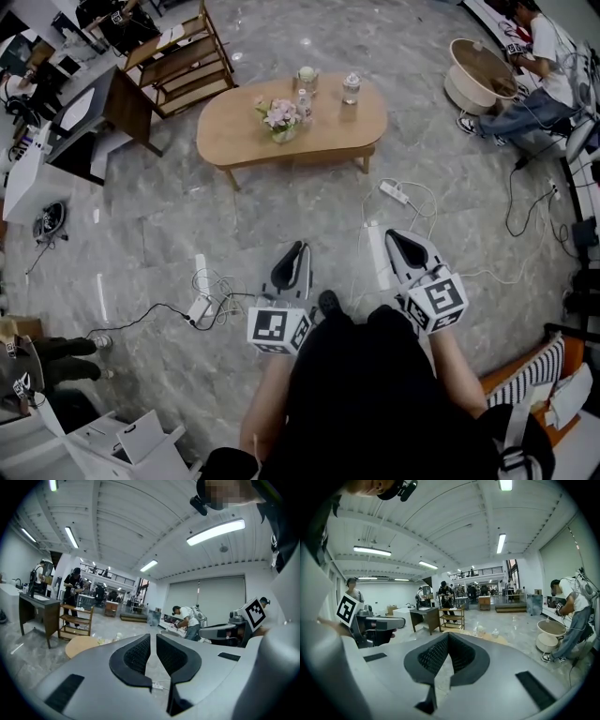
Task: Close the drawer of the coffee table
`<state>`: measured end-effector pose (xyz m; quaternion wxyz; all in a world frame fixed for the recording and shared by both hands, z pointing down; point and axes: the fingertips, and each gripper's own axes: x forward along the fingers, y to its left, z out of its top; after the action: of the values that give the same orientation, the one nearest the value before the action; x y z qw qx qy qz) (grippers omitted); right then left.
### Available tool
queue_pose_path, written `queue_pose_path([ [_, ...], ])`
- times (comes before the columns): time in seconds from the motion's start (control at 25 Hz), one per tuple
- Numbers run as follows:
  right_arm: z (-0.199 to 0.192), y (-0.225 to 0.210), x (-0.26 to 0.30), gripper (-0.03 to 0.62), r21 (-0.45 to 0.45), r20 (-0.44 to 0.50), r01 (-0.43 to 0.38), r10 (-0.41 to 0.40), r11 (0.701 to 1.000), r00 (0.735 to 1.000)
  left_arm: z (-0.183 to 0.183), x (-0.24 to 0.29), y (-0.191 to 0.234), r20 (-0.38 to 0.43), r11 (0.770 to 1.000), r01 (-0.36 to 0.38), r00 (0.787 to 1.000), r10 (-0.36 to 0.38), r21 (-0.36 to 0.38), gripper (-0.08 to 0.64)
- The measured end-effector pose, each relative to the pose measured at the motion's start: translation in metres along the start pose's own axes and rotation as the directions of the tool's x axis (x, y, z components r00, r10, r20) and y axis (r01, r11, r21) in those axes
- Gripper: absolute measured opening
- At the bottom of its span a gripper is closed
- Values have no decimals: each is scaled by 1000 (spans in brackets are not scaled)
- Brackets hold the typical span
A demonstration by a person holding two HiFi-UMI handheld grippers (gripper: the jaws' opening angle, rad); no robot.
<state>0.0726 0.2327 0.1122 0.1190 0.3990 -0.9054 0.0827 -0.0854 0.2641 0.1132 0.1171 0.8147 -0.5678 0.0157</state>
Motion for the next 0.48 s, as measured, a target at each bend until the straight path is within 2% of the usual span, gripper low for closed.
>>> queue_pose_path([
  [0.2,3,-1,-1,12,10,0,2,-2,1000,1000,3,1,1,-5,1000,3,1000,-3,12,49],
  [0.48,-1,1,-2,12,-21,-17,18,-19,1000,1000,-3,-2,6,-20,1000,3,1000,-3,14,49],
])
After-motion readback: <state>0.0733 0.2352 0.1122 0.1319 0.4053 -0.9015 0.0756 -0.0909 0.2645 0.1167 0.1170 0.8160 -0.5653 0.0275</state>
